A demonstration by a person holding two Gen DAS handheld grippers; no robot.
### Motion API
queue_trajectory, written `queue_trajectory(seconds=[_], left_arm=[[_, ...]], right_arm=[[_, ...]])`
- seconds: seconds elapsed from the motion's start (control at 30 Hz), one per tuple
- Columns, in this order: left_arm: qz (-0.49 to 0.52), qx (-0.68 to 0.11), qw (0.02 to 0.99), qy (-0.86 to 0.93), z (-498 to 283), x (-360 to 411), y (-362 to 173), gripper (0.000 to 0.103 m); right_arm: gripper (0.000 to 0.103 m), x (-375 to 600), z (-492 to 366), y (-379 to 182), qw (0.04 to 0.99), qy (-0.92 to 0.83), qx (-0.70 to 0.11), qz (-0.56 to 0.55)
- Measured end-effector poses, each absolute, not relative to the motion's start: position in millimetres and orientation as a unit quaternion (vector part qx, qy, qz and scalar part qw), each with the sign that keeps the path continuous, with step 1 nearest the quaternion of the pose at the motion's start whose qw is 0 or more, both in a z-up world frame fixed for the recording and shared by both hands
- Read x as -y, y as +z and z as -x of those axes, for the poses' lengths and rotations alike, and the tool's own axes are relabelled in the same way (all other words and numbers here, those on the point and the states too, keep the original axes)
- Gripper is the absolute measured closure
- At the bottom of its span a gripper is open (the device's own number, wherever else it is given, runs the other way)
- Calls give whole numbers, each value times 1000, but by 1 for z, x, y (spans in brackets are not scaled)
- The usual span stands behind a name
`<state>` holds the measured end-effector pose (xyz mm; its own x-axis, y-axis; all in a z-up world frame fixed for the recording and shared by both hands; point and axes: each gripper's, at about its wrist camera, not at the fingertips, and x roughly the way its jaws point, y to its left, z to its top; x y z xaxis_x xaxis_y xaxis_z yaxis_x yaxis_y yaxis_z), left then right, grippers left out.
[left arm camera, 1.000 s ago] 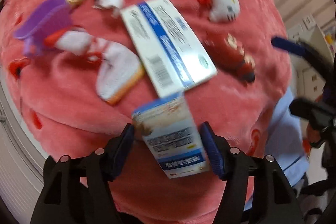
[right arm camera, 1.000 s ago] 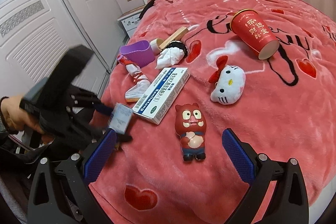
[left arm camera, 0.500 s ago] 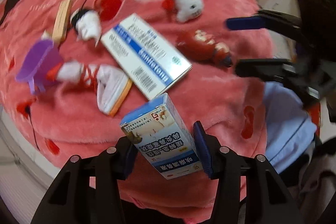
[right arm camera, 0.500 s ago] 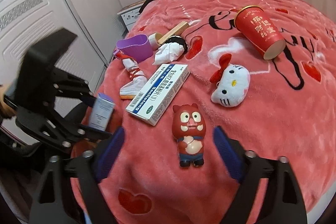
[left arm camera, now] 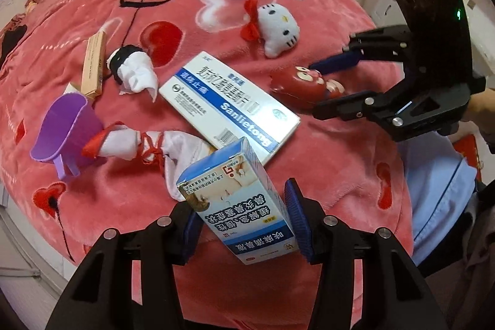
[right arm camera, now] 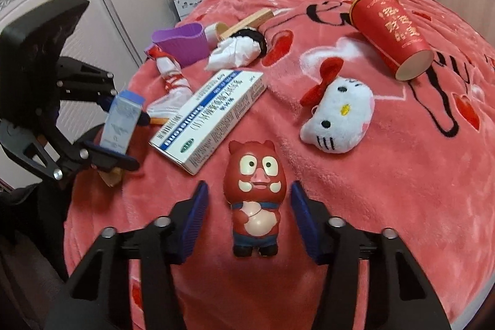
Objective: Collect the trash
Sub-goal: 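Grasp the red cartoon figurine with the right tool while the left holds the box, then carry the box and figurine with both tools over the orange bin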
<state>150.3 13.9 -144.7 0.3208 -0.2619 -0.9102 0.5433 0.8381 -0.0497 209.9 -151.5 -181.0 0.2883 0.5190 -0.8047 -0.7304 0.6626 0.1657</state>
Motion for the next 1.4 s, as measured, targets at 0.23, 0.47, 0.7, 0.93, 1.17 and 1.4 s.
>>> queue_trajectory(seconds=[0.23, 0.47, 0.7, 0.93, 1.17, 1.4], left_arm=[[-129, -518, 803, -264, -156, -18, -150, 51], [-143, -514, 800, -274, -157, -15, -149, 51], [-176, -495, 803, -281, -144, -1, -124, 51], [-212, -460, 809, -298, -124, 28, -93, 51], [-256, -417, 797, -354, -117, 87, -69, 51], [-308, -371, 760, -436, -119, 180, -58, 51]], right_arm=[[63, 151, -215, -191, 787, 394, -461, 117], [66, 153, -211, -186, 781, 411, -452, 132], [66, 161, -189, -152, 784, 428, -426, 146], [66, 186, -156, -113, 803, 422, -399, 133], [66, 239, -121, -85, 840, 375, -376, 111], [66, 337, -88, -74, 881, 277, -377, 70]])
